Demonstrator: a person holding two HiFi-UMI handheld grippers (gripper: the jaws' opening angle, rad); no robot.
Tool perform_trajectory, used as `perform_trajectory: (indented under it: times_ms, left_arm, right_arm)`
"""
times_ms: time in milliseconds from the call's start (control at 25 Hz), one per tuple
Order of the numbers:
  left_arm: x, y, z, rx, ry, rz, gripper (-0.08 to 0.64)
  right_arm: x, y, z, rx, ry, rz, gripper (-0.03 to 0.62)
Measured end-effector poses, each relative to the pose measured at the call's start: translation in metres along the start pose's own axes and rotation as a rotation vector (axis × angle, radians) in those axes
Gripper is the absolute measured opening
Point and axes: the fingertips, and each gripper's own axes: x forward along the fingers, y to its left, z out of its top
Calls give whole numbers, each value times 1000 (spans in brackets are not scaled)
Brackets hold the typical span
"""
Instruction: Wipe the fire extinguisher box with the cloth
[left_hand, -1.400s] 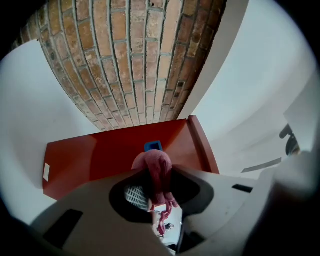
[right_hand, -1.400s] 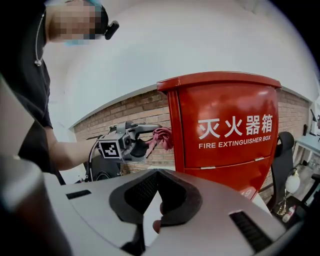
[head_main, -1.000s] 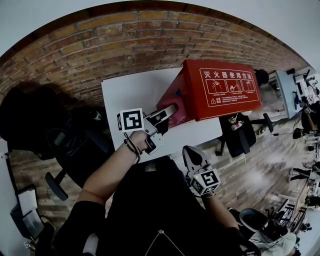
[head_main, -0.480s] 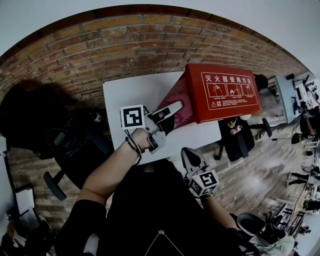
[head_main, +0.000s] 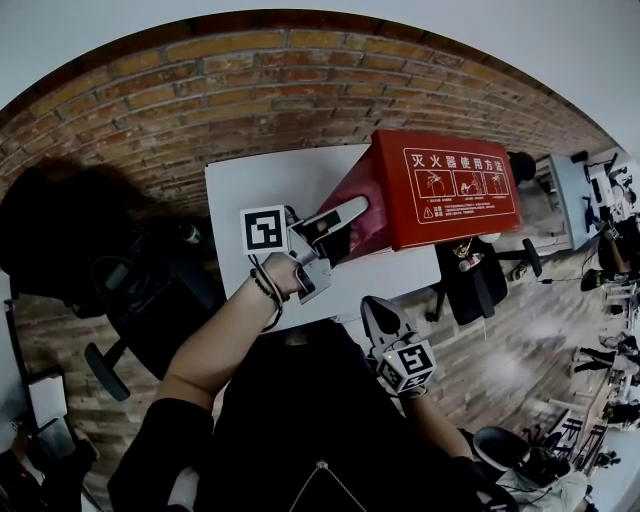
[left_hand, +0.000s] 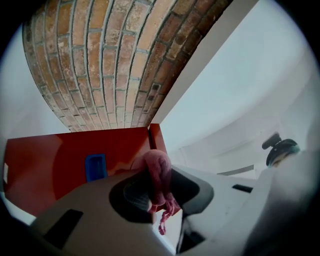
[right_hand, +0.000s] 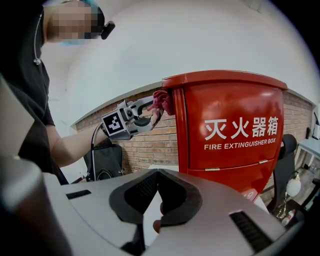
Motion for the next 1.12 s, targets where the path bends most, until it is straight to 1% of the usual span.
perform_trajectory:
  times_ms: [360, 560, 760, 1000, 1120]
  left_arm:
    - [3, 8, 30, -9, -20, -33, 107]
    - [3, 15, 36, -19, -24, -53, 107]
    - [-1, 27, 36, -18, -18, -34, 107]
    - [-7, 42, 34, -4, -5, 10, 107]
    - [-9, 48, 33, -13, -2, 24, 107]
  right_arm:
    - [5, -1, -1, -2, 11, 0, 18]
    - [7, -3, -2, -2, 18, 5, 18]
    - [10, -4, -4, -2, 29, 11, 18]
    - [11, -2, -7, -1, 44, 17, 18]
    - [11, -2, -9, 2, 51, 15, 18]
